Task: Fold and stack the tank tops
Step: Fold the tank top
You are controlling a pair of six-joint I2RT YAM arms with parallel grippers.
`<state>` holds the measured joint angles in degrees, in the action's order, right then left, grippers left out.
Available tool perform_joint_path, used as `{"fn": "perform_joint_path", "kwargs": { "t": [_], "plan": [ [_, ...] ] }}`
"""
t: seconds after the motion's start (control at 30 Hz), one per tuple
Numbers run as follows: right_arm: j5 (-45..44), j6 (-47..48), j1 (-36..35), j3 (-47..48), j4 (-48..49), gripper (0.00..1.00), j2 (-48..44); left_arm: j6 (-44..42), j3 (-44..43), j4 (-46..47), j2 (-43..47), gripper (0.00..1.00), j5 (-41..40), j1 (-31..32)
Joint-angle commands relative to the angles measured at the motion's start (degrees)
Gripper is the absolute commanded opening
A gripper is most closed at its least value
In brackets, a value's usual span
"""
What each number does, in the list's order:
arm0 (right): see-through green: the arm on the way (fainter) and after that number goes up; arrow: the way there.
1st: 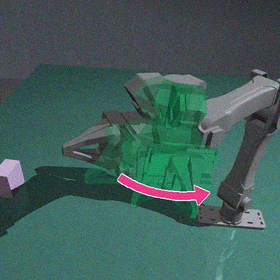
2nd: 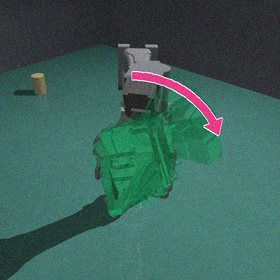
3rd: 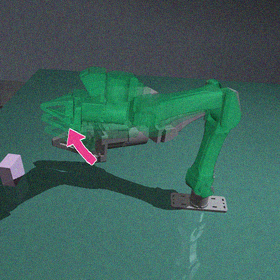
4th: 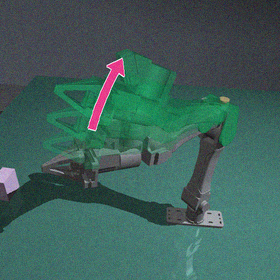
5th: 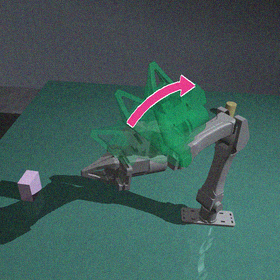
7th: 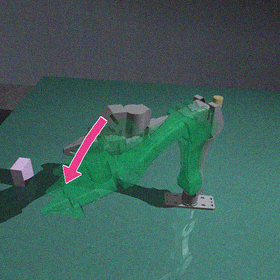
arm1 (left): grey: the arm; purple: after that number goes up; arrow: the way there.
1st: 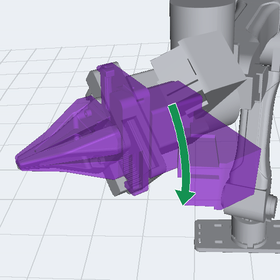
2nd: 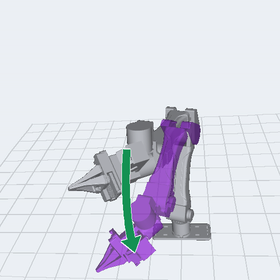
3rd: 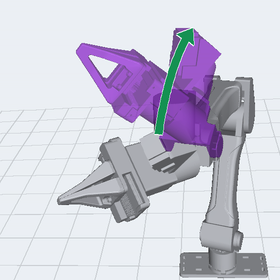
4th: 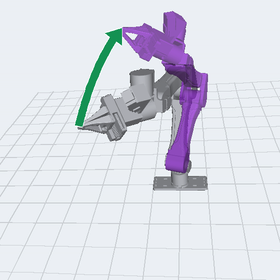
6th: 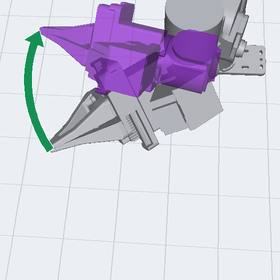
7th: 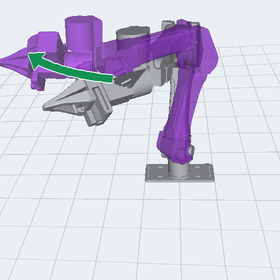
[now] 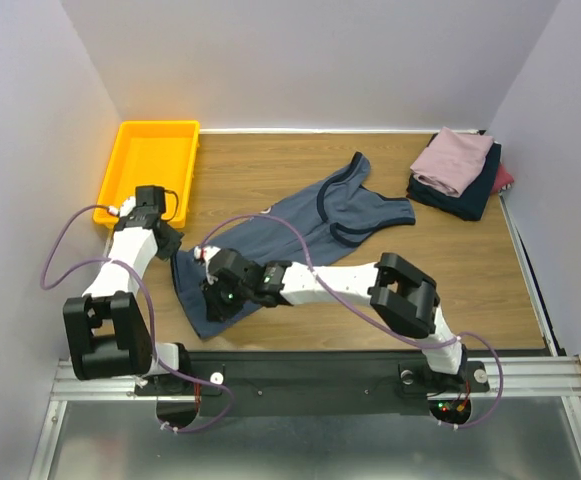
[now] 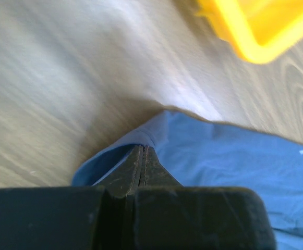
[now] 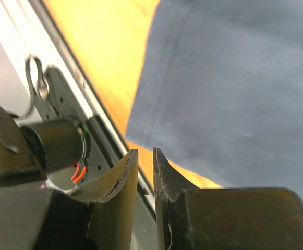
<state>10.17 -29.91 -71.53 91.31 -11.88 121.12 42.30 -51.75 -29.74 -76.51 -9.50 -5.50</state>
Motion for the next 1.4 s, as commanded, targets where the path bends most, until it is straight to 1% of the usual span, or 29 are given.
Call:
{"fn": "perform_joint_path", "kwargs": {
  "t": [0.0, 0.13, 0.23, 0.4, 0.53, 0.63, 0.73, 0.83, 0.87, 0.93, 1.17, 1.37],
  "plan": [
    [-0.06, -1.20, 3.41, -1.12, 0.72, 0.23, -6.68, 1.55, -4.41, 0.20, -2.32, 0.00, -0.61, 3.29],
    [-1.38, -0.77, 5.35, -3.41, 0.72, 0.24, -9.06, 2.43, -7.14, 0.47, -5.31, 0.00, -0.43, 5.41],
    [0.19, 0.38, 5.17, -4.03, 1.07, 0.33, -8.89, 2.43, -7.06, 0.47, -6.89, 0.00, -0.52, 5.32],
    [-2.26, 0.64, 2.45, -1.93, 2.39, 0.33, -4.59, 2.26, -5.03, 0.91, -6.90, 0.00, -0.61, 5.32],
    [-6.47, 1.26, -1.50, 1.41, 2.56, 0.33, -1.51, 0.77, -4.15, 0.38, -6.37, 0.00, -0.52, 2.96],
    [-12.43, 2.04, -3.44, 3.00, 2.91, 0.36, -0.01, -0.11, -2.40, 0.12, -5.58, 0.00, 0.00, 0.32],
    [-15.61, 2.58, -4.93, 3.97, 3.44, 0.39, 0.70, -0.82, -1.26, 0.12, -5.32, 0.00, 0.62, -1.62],
    [-18.52, 3.37, -5.99, 3.79, 4.67, 0.45, 0.96, -1.87, -0.46, 0.29, -5.14, 0.00, 1.50, -3.99],
    [-19.57, 3.80, -6.08, 3.70, 5.37, 0.49, 1.05, -2.66, -0.20, 0.55, -5.05, 0.00, 2.02, -5.04],
    [-21.06, 4.42, -6.43, 3.79, 5.73, 0.53, 1.31, -3.19, -0.28, 0.64, -5.14, 0.00, 2.55, -5.40],
    [-25.99, 7.67, -7.84, 5.63, 6.69, 0.57, 4.38, -5.83, -0.02, 1.52, -7.25, 0.00, 4.92, -6.19],
    [-26.35, 8.47, -8.45, 6.43, 8.19, 0.58, 6.14, -7.50, 0.07, 1.70, -7.78, 0.00, 5.01, -7.33]
  ]
}}
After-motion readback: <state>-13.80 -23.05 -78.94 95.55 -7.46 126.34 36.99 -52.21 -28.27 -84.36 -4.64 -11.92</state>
